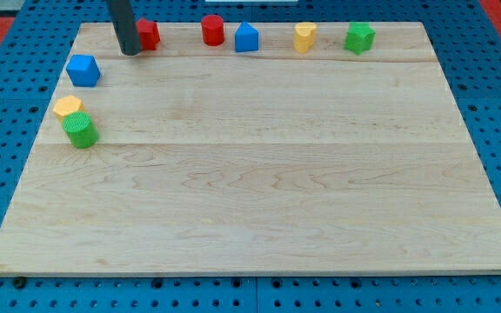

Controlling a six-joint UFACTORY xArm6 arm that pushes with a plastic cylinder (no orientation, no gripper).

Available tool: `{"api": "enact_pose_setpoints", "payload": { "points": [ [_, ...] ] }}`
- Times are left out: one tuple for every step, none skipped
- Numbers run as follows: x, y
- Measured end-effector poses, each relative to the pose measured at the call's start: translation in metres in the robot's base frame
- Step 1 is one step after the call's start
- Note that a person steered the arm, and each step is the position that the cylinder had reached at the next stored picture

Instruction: Move your arm near to the blue triangle

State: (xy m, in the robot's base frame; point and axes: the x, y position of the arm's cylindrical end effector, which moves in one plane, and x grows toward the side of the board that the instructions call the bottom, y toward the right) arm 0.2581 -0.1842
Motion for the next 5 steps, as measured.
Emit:
{"api": "enact_pose_setpoints", "payload": {
  "points": [
    [0.000, 0.000],
    [0.027, 0.036],
    [0.029, 0.096],
    [0.025, 0.123],
    [0.020, 0.134]
  ]
}}
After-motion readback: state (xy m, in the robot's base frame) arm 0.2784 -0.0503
